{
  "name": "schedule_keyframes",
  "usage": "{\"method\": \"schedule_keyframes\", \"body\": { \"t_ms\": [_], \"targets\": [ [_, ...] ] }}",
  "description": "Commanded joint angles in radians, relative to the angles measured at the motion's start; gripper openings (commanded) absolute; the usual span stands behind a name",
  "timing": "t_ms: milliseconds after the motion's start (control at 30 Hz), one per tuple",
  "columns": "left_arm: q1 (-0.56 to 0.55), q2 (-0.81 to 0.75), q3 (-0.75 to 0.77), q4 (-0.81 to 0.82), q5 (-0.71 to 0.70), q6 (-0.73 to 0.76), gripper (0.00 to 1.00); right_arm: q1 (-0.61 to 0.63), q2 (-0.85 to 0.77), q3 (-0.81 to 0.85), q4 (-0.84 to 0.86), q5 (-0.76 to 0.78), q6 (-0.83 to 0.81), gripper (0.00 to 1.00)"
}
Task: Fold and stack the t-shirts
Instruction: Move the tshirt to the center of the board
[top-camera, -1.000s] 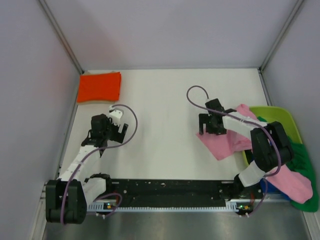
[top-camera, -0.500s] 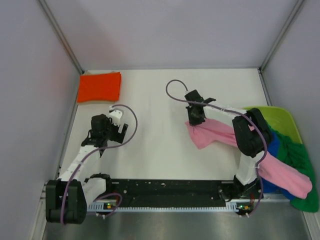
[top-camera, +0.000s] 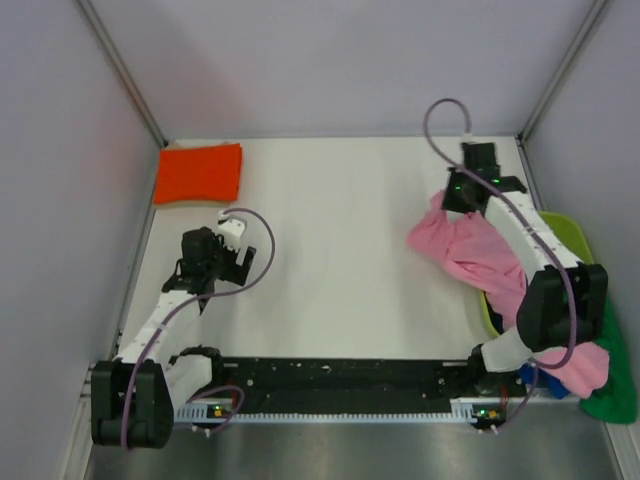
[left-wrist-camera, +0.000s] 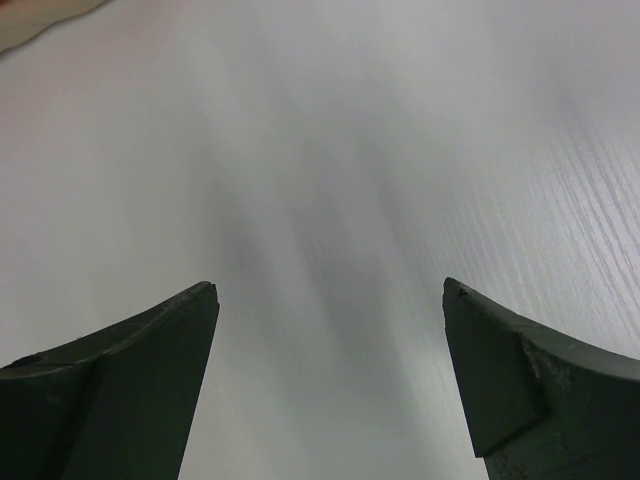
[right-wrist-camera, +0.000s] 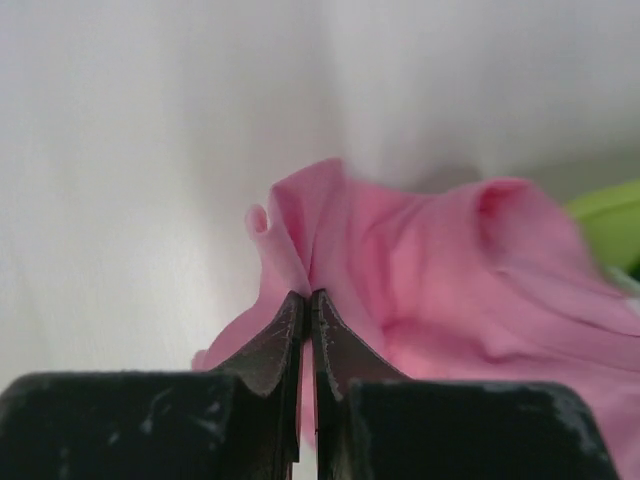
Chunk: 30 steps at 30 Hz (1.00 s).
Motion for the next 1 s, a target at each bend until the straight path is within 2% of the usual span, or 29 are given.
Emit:
{"method": "schedule_keyframes", "body": {
  "t_ms": [0, 33, 100, 133, 200, 300, 333, 367, 433, 533, 567, 700, 800, 967],
  "targets": [
    [0.003, -0.019, 0.028, 0.037, 0.024, 0.007, 0.97, -0.404, -0.075, 0.147, 0.057, -0.153, 0.118, 0.00],
    [0.003, -0.022, 0.028, 0.037, 0.025, 0.007, 0.97, -0.434, -0.049, 0.225, 0.091, -0.136, 0.176, 0.00],
    [0.003, -0.027, 0.030, 0.032, 0.027, 0.005, 0.97, -0.414, 0.044, 0.406, 0.180, -0.130, 0.299, 0.00],
    [0.003, -0.031, 0.030, 0.032, 0.026, 0.004, 0.97, -0.375, 0.098, 0.507, 0.235, -0.156, 0.366, 0.00],
    [0.003, -0.034, 0.028, 0.034, 0.026, 0.002, 0.97, -0.212, 0.250, 0.769, 0.262, -0.191, 0.456, 0.00],
    [0.003, -0.031, 0.027, 0.043, -0.005, -0.003, 0.98, 0.079, 0.527, 1.283, 0.204, -0.219, 0.315, 0.00],
    [0.003, -0.027, 0.027, 0.046, -0.011, -0.004, 0.97, 0.168, 0.602, 1.398, 0.200, -0.250, 0.256, 0.00],
    [0.006, -0.024, 0.025, 0.052, -0.022, -0.004, 0.98, 0.234, 0.643, 1.437, 0.222, -0.279, 0.209, 0.00],
    [0.006, -0.016, 0.027, 0.060, -0.042, -0.007, 0.97, 0.343, 0.599, 1.354, 0.278, -0.322, 0.113, 0.00],
    [0.006, -0.014, 0.031, 0.075, -0.091, -0.012, 0.97, 0.416, 0.458, 1.160, 0.389, -0.339, 0.023, 0.00],
    [0.006, -0.020, 0.034, 0.083, -0.112, -0.009, 0.97, 0.416, 0.421, 1.116, 0.410, -0.330, 0.035, 0.00],
    [0.006, -0.074, 0.082, 0.101, -0.233, 0.036, 0.98, 0.385, 0.312, 0.956, 0.382, -0.123, 0.101, 0.00],
    [0.008, -0.131, 0.113, 0.112, -0.272, 0.082, 0.99, 0.336, 0.261, 0.736, 0.343, -0.118, 0.166, 0.00],
    [0.008, -0.103, 0.174, 0.029, -0.212, 0.125, 0.99, 0.240, 0.131, 0.297, 0.328, -0.119, 0.250, 0.00]
  ]
}}
